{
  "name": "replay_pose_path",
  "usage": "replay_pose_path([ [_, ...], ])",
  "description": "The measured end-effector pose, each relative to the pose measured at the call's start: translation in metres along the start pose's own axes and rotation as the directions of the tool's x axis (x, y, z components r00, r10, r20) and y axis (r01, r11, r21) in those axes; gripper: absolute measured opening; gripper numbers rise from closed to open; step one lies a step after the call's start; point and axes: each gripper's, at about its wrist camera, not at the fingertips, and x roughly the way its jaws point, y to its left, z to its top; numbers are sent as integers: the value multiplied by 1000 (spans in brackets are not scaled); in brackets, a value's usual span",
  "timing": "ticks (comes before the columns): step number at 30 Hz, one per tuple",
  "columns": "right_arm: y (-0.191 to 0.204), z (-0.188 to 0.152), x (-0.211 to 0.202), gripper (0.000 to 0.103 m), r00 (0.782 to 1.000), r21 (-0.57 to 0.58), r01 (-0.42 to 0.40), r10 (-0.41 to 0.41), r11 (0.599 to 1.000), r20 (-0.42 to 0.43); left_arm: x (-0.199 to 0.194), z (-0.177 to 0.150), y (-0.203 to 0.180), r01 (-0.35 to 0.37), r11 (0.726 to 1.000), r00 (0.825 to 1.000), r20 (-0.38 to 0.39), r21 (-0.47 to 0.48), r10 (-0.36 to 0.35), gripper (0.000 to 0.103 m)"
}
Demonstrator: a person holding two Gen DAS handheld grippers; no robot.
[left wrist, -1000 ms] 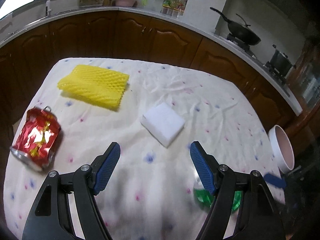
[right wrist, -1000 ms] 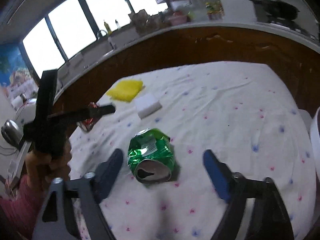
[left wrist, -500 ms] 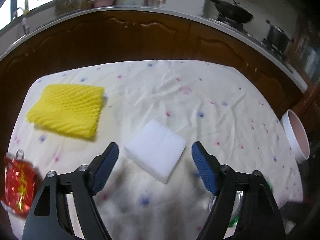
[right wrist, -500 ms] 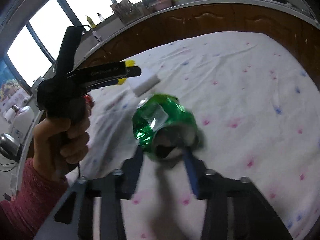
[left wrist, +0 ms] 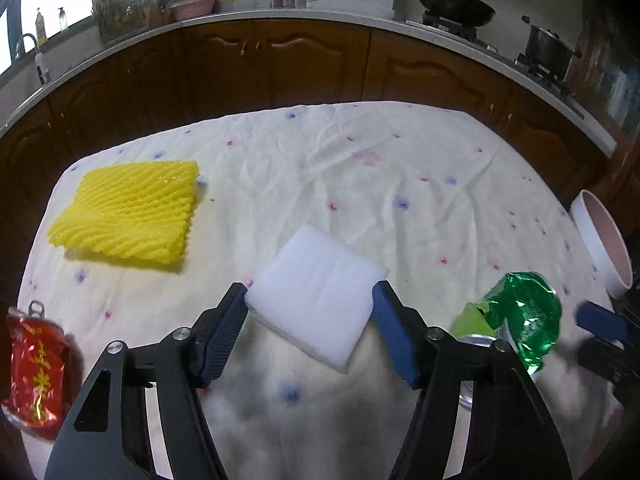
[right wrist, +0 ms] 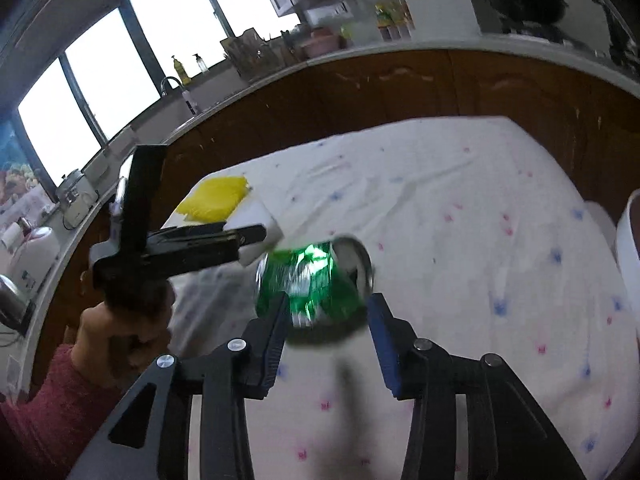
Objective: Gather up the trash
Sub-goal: 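Carry the sponge and green can over the white bin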
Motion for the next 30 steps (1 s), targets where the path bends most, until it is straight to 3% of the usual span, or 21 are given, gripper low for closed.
replay_pose_path([
  [8, -1, 14, 36, 38, 999, -24, 39, -40, 999, -12, -38, -19, 10, 40, 995, 999, 29, -94, -38, 65],
  [10, -1, 14, 40, 33, 999, -27, 40, -41, 999, -14, -50, -24, 10, 54, 992, 998, 46, -111, -49, 65],
  [12, 1, 15, 44, 15, 999, -39, 49, -49, 998, -13, -58, -28, 6, 64, 990, 997, 60, -122, -57, 65],
  [15, 3, 13, 42, 14, 998, -61, 61, -61, 996, -8, -67, -30, 0, 81, 988, 995, 73, -135, -71, 65],
  [21, 0, 15, 7, 13, 996, -66, 67, -63, 996, 57, -85, -31, -25, 130, 983, 987, 108, -129, -116, 65],
  [30, -51, 2, -60, 13, 986, 39, 114, -118, 993, 116, -100, -30, -88, 208, 976, 972, 125, -60, -199, 64],
])
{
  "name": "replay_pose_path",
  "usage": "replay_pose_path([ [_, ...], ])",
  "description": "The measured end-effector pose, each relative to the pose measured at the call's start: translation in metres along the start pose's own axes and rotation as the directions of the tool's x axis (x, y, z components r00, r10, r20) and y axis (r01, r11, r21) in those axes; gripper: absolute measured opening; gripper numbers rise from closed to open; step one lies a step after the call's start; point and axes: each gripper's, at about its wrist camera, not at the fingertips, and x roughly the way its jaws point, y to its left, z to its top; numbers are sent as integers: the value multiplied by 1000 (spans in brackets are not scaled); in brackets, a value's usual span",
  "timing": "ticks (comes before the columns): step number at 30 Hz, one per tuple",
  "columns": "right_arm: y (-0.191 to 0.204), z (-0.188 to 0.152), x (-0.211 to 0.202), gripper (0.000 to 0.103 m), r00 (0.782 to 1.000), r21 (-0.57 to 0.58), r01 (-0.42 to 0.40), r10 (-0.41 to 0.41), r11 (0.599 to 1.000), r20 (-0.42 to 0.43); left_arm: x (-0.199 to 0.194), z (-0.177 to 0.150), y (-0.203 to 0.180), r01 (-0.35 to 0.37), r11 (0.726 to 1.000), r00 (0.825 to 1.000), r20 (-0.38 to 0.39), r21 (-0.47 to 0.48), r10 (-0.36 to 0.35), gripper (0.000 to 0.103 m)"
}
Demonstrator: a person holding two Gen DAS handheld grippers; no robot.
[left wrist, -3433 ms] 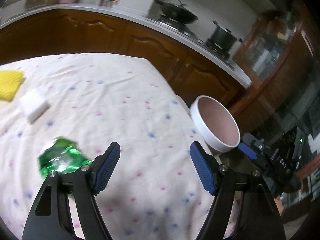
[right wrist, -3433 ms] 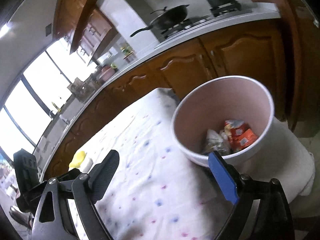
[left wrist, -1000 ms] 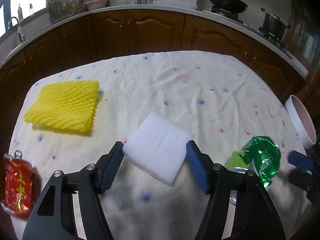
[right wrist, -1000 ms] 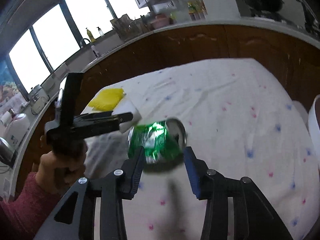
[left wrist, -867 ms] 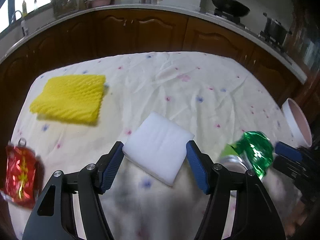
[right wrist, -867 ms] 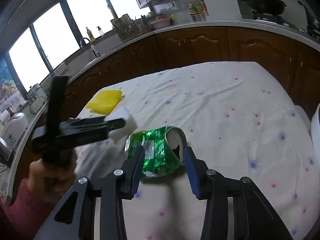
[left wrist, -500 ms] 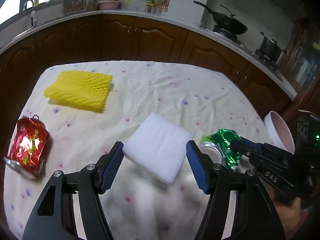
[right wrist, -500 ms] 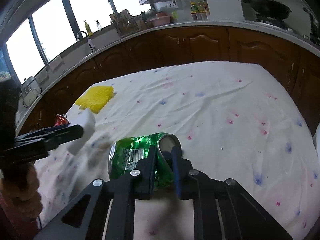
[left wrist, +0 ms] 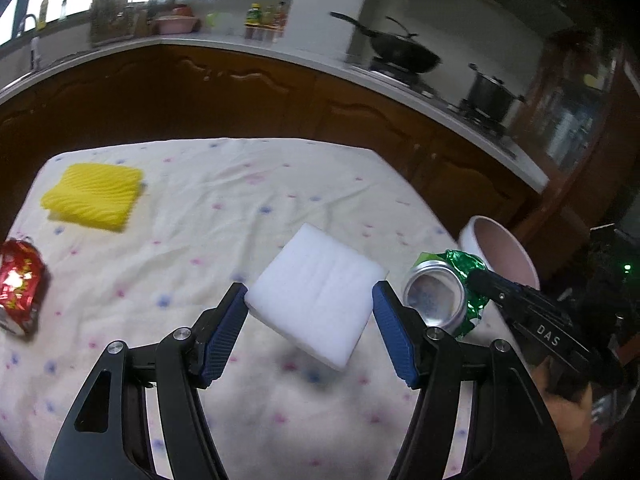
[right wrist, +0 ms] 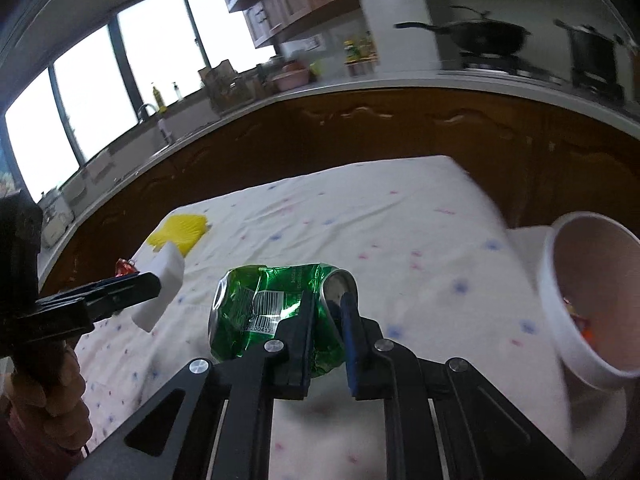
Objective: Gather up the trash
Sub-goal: 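Carry the sponge and green can over the white bin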
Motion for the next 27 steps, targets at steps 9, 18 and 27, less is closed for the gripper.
replay_pose_path([
  [9, -57, -11, -53, 13, 995, 86, 86, -91, 993, 49, 7, -6, -68, 45, 994, 999, -3, 99, -45, 64],
  [18, -94, -15, -91, 13, 984, 135, 140, -153, 981, 90, 16, -6, -116, 80, 981, 997, -16, 175, -79, 63],
  [27, -130, -15, -115, 13, 974, 188, 169, -194, 967, 120, 27, 1, -153, 105, 969, 994, -22, 222, -102, 63],
])
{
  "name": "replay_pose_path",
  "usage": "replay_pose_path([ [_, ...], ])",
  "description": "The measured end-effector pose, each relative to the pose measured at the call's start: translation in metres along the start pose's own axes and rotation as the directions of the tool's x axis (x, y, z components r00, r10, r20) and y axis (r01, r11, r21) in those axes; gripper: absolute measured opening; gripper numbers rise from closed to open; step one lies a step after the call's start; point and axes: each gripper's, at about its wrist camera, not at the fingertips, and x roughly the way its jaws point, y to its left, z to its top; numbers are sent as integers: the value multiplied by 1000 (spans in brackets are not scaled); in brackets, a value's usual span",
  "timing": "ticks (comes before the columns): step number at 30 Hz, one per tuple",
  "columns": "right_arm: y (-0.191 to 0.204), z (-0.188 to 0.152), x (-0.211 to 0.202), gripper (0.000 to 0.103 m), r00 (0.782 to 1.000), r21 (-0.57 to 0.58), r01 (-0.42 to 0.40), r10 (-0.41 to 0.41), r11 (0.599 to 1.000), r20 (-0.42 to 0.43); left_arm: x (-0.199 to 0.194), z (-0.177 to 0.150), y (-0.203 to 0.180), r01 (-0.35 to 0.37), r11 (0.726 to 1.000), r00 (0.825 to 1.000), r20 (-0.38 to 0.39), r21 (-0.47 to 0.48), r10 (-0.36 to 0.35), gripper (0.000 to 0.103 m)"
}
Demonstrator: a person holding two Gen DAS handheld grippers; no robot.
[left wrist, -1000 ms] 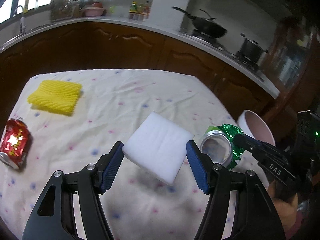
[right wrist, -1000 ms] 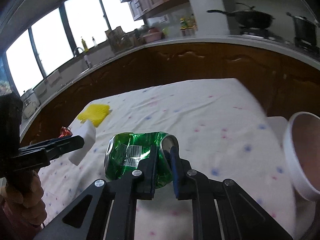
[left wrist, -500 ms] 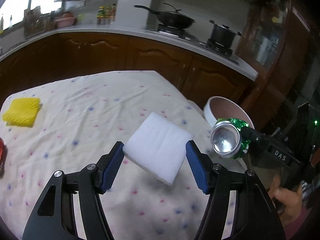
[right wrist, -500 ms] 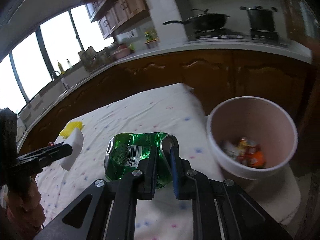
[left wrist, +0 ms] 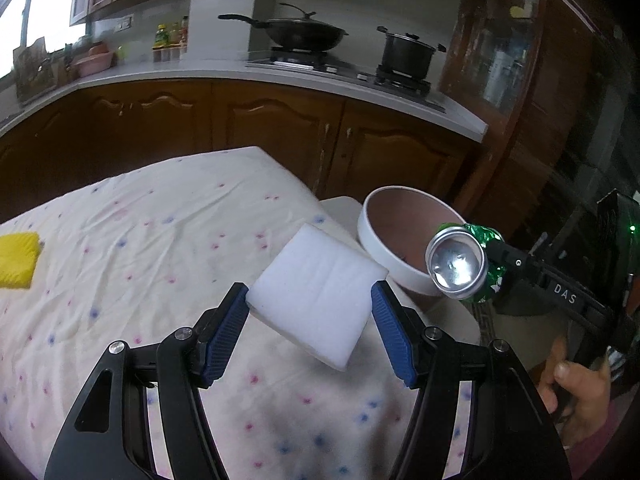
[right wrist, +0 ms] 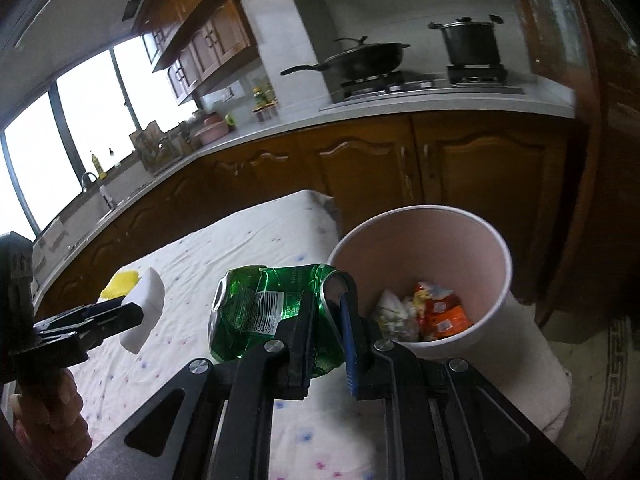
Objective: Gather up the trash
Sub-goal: 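Carry the sponge and green can over the white bin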
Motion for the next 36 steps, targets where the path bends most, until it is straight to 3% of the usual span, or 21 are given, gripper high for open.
replay_pose_path([
  [19, -50, 11, -7, 13, 998, 67, 60, -61, 996, 26, 34, 27, -51, 97, 994, 995, -19, 53, -96, 63],
  [36, -79, 20, -3, 13, 996, 111, 79, -84, 991, 38, 64, 47, -78, 132, 988, 990, -52, 84, -128, 63],
])
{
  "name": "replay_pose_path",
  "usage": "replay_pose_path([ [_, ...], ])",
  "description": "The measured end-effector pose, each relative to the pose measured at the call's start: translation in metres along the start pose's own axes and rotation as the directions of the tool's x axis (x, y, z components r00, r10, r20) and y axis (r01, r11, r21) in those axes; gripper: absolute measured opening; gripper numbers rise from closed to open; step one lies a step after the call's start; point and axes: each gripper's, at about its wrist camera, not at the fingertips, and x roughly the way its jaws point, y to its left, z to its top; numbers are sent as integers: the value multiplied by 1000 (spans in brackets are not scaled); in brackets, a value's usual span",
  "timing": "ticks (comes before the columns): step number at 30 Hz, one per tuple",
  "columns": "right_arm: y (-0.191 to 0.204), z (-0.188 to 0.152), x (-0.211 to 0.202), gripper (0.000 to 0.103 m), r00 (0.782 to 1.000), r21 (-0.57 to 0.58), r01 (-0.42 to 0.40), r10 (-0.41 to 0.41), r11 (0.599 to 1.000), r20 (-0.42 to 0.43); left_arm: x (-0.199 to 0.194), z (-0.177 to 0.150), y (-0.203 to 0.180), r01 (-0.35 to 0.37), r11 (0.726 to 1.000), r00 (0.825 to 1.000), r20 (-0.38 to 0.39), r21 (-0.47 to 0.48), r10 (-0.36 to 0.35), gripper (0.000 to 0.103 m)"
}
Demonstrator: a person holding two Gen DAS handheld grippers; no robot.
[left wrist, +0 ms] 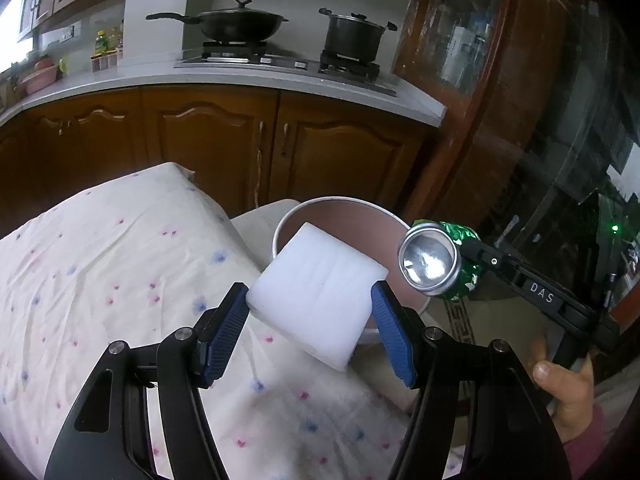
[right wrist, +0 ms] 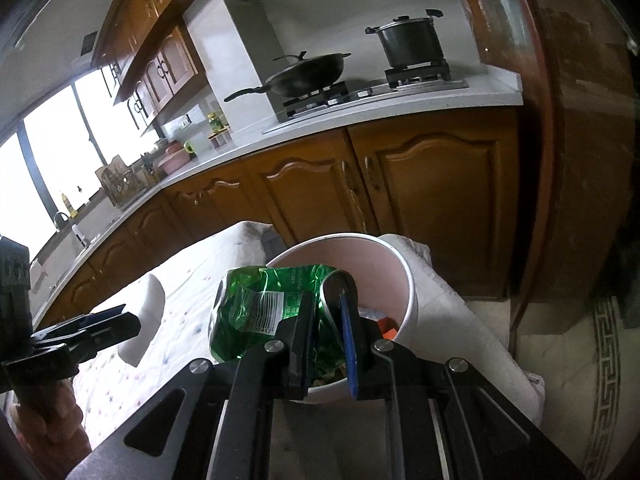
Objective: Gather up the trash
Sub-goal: 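Carry the sponge and green can over the white bin, then open both tools to drop the sponge and can into the bin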
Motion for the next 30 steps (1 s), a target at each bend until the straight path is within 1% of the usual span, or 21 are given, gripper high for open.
replay_pose_path([
  [15, -11, 9, 12, 13, 1000, 15, 15, -15, 1000, -9, 31, 17, -8, 20, 1000, 999, -36, 14, -19, 63],
  [20, -12, 12, 21, 13, 999, 11, 32, -31, 999, -26, 52, 22, -16, 25, 999, 997, -79, 34, -23, 63],
  [30, -17, 18, 43, 13, 994, -26, 74, -76, 997, -80, 91, 26, -25, 10, 997, 989, -147, 75, 1, 63],
])
